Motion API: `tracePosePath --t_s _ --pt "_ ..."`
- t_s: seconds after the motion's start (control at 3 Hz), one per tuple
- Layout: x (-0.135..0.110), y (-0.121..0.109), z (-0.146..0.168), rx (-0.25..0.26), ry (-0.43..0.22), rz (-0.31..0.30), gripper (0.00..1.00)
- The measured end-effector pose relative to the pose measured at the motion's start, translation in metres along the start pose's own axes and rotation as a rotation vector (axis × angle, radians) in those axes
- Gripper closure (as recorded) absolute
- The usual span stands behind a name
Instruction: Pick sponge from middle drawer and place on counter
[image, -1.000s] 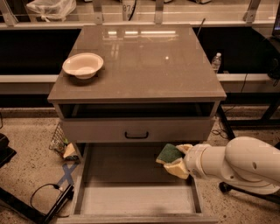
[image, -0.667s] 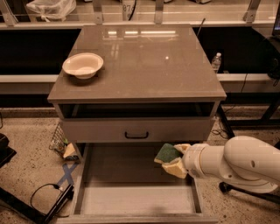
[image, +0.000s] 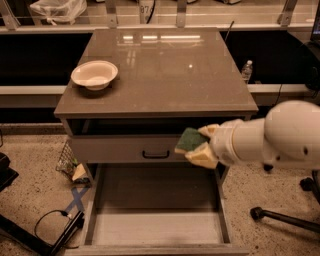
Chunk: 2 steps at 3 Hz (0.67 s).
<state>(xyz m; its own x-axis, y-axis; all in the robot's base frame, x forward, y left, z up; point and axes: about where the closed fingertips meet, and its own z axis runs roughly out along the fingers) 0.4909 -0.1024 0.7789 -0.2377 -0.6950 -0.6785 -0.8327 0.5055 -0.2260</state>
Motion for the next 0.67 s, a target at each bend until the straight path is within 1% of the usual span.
tracePosePath --t_s 0.33,0.67 --pt "-0.063 -0.035 -0.025 0.018 0.007 -0.064 1.0" --pt "-0.104 -0.082 -0.019 0.028 0.06 -0.062 1.0"
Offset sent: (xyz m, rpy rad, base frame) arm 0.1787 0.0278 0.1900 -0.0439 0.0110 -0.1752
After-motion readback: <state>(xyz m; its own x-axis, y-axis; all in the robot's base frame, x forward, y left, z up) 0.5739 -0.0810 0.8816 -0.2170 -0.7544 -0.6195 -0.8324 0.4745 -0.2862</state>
